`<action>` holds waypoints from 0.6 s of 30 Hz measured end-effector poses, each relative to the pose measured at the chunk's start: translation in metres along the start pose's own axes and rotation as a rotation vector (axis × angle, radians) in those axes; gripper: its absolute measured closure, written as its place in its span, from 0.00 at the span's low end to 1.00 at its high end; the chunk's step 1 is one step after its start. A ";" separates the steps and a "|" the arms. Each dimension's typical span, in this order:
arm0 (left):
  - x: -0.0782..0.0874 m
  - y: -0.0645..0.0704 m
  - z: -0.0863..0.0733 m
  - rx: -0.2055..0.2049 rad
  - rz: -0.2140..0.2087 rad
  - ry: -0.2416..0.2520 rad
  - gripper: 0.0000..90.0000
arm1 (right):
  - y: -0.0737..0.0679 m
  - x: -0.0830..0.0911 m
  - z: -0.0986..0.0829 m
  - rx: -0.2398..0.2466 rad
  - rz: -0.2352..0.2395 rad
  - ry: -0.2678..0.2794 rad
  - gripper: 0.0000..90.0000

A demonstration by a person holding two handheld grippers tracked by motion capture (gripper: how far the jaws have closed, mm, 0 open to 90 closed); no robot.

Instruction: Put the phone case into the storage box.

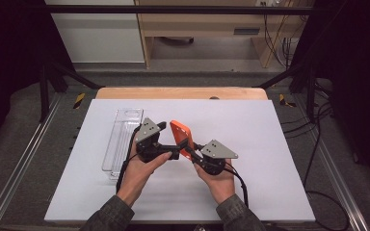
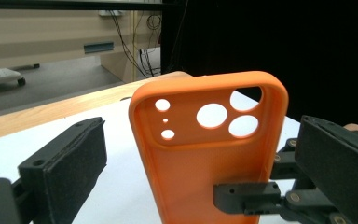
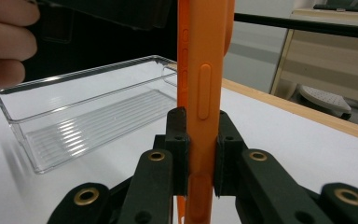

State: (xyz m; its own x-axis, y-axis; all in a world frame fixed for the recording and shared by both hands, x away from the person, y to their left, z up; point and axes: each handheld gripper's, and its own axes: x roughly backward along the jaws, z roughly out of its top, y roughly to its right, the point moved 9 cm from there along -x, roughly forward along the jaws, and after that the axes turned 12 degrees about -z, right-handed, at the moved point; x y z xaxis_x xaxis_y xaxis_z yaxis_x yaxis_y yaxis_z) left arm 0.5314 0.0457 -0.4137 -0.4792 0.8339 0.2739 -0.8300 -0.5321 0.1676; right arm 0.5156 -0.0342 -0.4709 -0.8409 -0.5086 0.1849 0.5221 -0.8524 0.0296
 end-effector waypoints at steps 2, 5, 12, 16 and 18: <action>-0.001 -0.001 -0.001 0.010 0.004 -0.001 0.02 | -0.002 0.000 0.000 0.003 0.003 0.001 0.88; -0.003 -0.004 -0.003 0.023 0.012 0.000 0.02 | -0.005 -0.001 0.000 0.000 0.010 0.000 0.88; -0.005 -0.003 -0.004 0.035 -0.003 0.006 0.02 | -0.012 -0.002 -0.002 -0.007 0.026 -0.004 0.88; -0.005 -0.004 -0.004 0.042 -0.005 0.011 0.02 | -0.016 -0.003 -0.002 -0.007 0.033 -0.005 0.88; -0.005 -0.005 -0.004 0.066 -0.011 0.021 0.03 | -0.017 -0.004 -0.002 -0.007 0.033 -0.005 0.88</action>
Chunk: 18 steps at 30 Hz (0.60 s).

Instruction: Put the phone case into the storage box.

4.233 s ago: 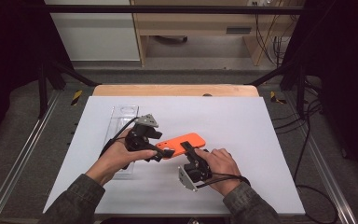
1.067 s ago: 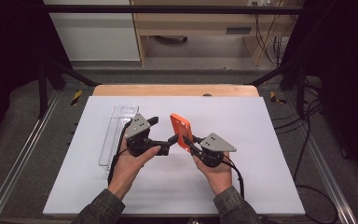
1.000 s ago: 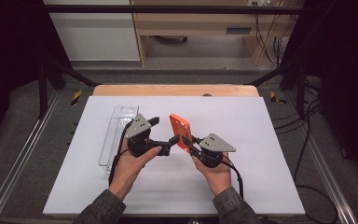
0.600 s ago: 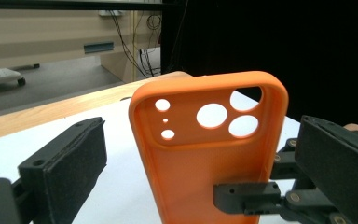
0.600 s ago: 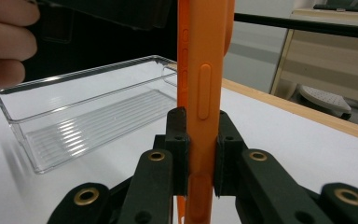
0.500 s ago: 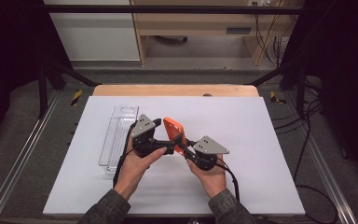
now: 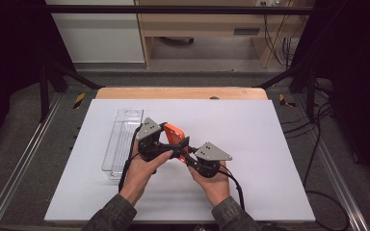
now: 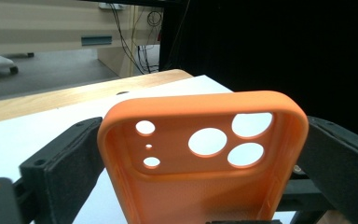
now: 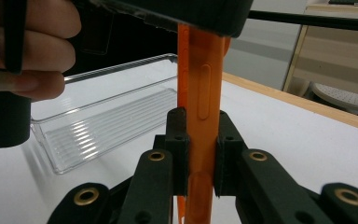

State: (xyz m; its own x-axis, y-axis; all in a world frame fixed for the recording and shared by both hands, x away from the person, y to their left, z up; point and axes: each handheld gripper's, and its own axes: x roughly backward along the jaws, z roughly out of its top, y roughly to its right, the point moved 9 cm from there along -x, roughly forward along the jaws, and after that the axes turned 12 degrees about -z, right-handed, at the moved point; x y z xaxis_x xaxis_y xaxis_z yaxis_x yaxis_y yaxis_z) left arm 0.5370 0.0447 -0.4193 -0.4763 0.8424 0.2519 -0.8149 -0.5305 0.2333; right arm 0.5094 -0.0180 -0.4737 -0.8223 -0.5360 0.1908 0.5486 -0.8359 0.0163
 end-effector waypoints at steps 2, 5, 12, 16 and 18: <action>0.001 -0.002 0.000 0.021 -0.004 0.009 0.04 | -0.001 0.000 0.000 -0.002 0.001 -0.001 0.88; 0.002 -0.003 0.000 0.028 -0.004 0.011 0.05 | -0.002 0.000 0.000 -0.002 0.002 -0.004 0.88; 0.001 -0.002 -0.002 0.015 -0.009 -0.001 0.07 | -0.003 -0.001 -0.001 -0.017 0.007 -0.008 0.88; 0.000 -0.001 -0.002 0.008 -0.009 0.000 0.10 | -0.003 -0.002 -0.002 -0.019 0.006 -0.012 0.88; 0.000 -0.001 -0.002 0.002 -0.004 -0.003 0.11 | -0.003 -0.002 -0.002 -0.022 0.005 -0.013 0.88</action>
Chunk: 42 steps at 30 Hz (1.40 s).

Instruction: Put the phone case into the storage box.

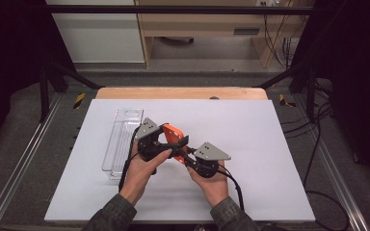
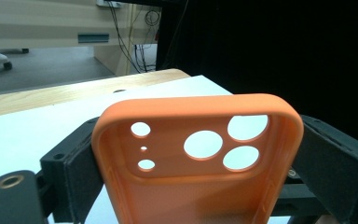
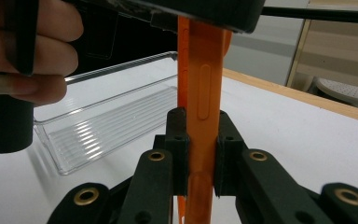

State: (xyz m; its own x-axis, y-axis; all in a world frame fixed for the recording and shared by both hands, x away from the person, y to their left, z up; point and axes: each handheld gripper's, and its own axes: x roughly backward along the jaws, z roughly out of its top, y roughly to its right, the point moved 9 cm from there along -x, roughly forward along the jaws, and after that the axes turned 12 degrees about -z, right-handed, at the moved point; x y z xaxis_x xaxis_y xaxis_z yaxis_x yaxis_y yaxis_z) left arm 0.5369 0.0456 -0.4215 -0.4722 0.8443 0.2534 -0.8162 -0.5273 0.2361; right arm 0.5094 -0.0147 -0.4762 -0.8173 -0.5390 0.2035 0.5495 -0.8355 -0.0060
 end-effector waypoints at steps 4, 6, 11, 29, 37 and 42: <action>0.001 -0.001 0.001 -0.001 0.010 0.002 0.15 | 0.000 0.000 0.000 -0.003 -0.002 0.000 0.88; 0.002 -0.002 0.001 -0.001 0.012 0.001 0.16 | 0.000 0.000 0.000 -0.004 -0.002 -0.001 0.88; 0.002 -0.002 0.000 -0.003 0.017 -0.004 0.17 | 0.000 0.000 0.000 -0.003 -0.003 -0.003 0.88; 0.005 0.000 0.002 -0.019 0.027 -0.025 0.18 | -0.002 0.000 0.000 -0.014 0.012 -0.002 0.88; 0.005 0.001 0.002 -0.030 0.029 -0.038 0.18 | -0.003 -0.001 0.000 -0.019 0.023 -0.010 0.88; 0.006 0.001 0.002 -0.035 0.029 -0.040 0.18 | -0.004 -0.001 0.000 -0.020 0.029 -0.013 0.87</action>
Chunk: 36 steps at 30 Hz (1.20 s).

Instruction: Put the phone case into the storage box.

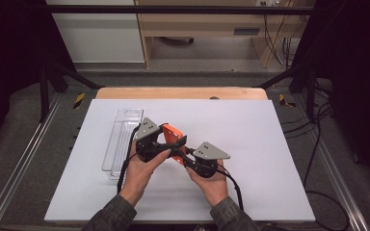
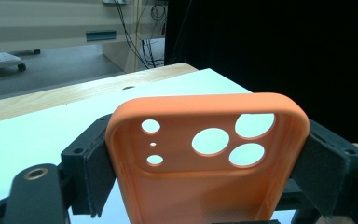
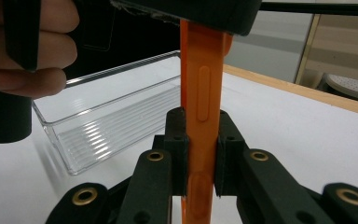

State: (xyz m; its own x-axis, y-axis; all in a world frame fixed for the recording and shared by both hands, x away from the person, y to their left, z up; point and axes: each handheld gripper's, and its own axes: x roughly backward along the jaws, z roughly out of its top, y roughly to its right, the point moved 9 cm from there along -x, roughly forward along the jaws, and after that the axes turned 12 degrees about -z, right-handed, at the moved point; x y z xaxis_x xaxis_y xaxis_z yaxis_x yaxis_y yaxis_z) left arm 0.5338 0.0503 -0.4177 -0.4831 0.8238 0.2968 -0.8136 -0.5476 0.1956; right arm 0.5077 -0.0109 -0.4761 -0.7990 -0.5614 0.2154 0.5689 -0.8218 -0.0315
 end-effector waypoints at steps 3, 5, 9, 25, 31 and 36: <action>0.001 0.000 0.000 -0.007 0.000 -0.004 0.18 | 0.000 0.000 0.000 -0.004 0.004 -0.002 0.87; 0.001 0.000 0.001 -0.009 -0.002 -0.006 0.18 | 0.000 0.000 0.000 -0.006 0.007 -0.004 0.85; 0.001 0.001 0.001 -0.012 -0.006 -0.007 0.18 | 0.001 0.000 0.000 -0.001 0.001 -0.007 0.80; 0.003 -0.001 0.004 -0.038 0.016 -0.002 0.18 | 0.001 0.000 -0.007 0.030 -0.008 -0.073 0.42; 0.005 -0.002 0.006 -0.041 0.023 0.000 0.18 | -0.001 0.000 -0.009 0.036 -0.008 -0.094 0.31; 0.006 -0.003 0.007 -0.044 0.030 0.005 0.18 | 0.000 -0.001 -0.009 0.017 -0.012 -0.110 0.20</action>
State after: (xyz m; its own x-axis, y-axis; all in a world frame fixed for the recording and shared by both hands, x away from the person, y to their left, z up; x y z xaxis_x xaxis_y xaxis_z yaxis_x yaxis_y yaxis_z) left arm 0.5356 0.0562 -0.4095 -0.5093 0.8076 0.2972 -0.8120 -0.5654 0.1451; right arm 0.5065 -0.0111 -0.4850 -0.7804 -0.5363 0.3213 0.5630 -0.8264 -0.0119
